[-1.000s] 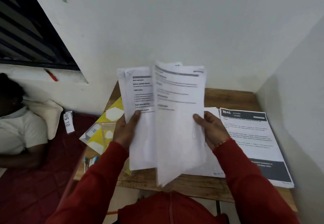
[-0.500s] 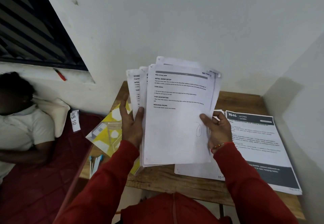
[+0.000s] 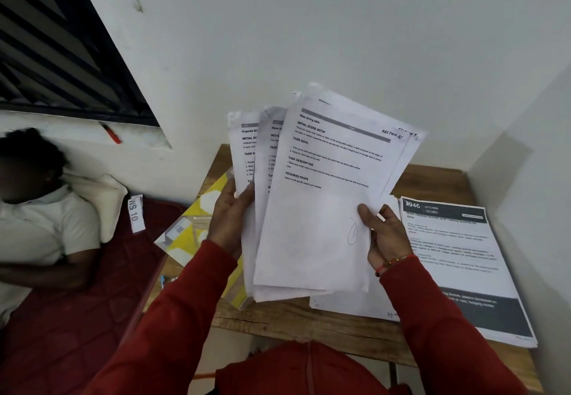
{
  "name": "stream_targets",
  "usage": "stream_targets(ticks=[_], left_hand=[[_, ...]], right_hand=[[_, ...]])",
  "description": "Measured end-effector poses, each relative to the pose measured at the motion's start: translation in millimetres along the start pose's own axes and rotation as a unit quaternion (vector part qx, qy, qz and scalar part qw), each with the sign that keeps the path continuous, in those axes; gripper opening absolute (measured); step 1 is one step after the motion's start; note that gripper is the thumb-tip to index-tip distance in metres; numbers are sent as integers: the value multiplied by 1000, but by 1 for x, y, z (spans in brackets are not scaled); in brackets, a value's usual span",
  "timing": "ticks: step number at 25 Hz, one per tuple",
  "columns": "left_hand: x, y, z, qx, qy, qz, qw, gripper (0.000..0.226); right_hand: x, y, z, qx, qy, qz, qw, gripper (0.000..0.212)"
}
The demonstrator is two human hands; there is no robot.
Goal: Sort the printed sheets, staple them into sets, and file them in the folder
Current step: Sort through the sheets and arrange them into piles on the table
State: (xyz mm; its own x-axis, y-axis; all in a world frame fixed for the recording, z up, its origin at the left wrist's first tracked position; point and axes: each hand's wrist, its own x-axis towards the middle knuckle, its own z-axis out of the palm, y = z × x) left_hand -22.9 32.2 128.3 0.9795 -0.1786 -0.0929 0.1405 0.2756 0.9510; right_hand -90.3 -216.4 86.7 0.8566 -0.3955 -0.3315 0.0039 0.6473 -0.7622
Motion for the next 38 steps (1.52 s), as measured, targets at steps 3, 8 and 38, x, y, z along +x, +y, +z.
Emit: stream_targets(ticks=[3,8,38], left_hand=[[0,-1,0,146,64,118,980,71],[-3,-2,8,225,75,92,967,14],[2,15,-27,57,92,34,993,16]], right_hand=[[-1,5,1,8,8,4,1000,22],[-3,5,4,11,32,-20,999,21],[29,-72,-102,-364,333,-267,828,22]])
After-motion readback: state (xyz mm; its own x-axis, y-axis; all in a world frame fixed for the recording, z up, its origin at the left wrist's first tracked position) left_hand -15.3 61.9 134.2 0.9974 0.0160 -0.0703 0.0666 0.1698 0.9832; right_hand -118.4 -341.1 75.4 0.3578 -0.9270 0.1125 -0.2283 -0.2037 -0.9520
